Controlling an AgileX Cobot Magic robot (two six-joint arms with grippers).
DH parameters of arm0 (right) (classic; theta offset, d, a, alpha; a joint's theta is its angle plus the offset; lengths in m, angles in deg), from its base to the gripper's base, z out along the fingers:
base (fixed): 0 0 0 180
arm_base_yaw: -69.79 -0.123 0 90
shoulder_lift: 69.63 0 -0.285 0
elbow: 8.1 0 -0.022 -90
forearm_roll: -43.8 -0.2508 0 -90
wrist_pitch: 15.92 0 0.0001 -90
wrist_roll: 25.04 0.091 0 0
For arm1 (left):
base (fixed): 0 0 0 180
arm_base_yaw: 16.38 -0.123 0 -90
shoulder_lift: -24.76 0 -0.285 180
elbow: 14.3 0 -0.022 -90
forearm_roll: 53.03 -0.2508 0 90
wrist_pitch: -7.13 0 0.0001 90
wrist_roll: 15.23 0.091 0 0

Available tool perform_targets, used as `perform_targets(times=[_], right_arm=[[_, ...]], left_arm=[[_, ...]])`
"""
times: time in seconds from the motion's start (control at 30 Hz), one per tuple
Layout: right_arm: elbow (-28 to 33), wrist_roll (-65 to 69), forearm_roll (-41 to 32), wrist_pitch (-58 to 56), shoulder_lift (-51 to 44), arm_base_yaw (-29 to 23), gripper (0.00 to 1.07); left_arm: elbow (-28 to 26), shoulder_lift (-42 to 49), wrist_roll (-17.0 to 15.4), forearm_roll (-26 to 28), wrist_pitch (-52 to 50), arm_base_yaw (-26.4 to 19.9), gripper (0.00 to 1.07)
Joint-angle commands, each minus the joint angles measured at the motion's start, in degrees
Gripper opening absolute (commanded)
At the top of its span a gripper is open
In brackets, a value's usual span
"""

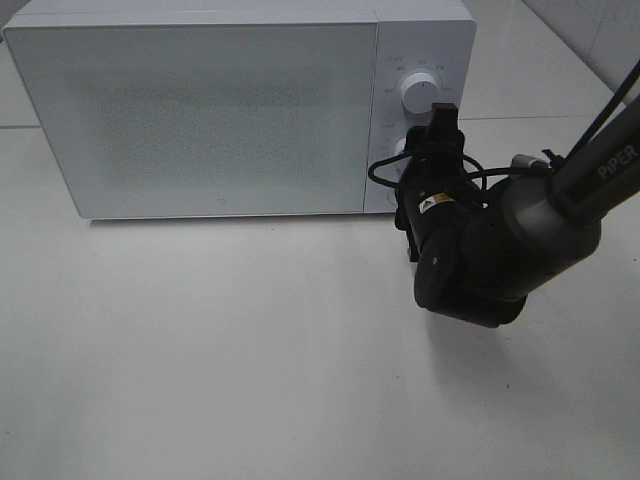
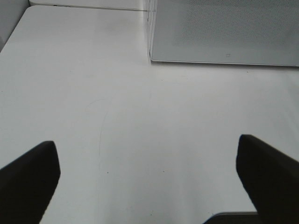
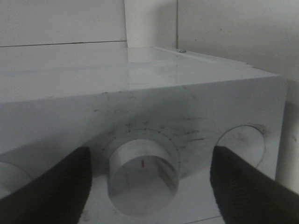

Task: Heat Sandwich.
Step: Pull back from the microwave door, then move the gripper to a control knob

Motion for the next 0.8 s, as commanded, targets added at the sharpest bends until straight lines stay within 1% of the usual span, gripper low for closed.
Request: perform_targets(times=[0.03, 0.2, 0.33, 0.43, 0.5, 0.53, 0.6, 0.63, 0.7, 0.8], right_arm=[[-0.9, -1.4, 0.2, 10.1, -0.3, 0.4, 0.81], [-0.8, -1.4, 1.4, 9.7, -0.3, 0.3, 0.79], [0.3, -1.4, 3.0, 6.9, -1.3, 0.2, 0.78], [4.0, -1.4, 5.7, 4.9, -3.7, 0.2, 0.76], [5.2, -1.4, 6.5, 4.2, -4.5, 0.2, 0.76], [7.3, -1.6, 8.1, 2.9, -5.9, 0.2, 0.76], [9.6, -1.9, 9.6, 0.9, -7.4, 0.2, 0.76], [9.6, -1.9, 9.6, 0.9, -7.4, 0.2, 0.76], [12.9, -3.3, 11.7, -1.9, -9.6, 0.2, 0.76], [15.1, -4.8, 13.5, -2.9, -11.3, 0.2, 0.76]], left_arm=[[0.1, 1.4, 0.0, 0.0, -0.3, -0.2, 0.97], [0.1, 1.4, 0.0, 0.0, -0.3, -0.2, 0.97], [0.1, 1.4, 0.0, 0.0, -0.3, -0.2, 0.97], [0.1, 1.4, 0.0, 0.0, -0.3, -0.2, 0.97], [0.1, 1.4, 0.0, 0.0, -0.3, -0.2, 0.97], [0.1, 1.4, 0.0, 0.0, -0.3, -0.2, 0.97], [0.1, 1.4, 0.0, 0.0, -0.3, -0.2, 0.97], [0.1, 1.4, 0.0, 0.0, -0.3, -0.2, 0.97], [0.1, 1.4, 0.0, 0.0, -0.3, -0.2, 0.97], [0.1, 1.4, 0.0, 0.0, -0.3, -0.2, 0.97]])
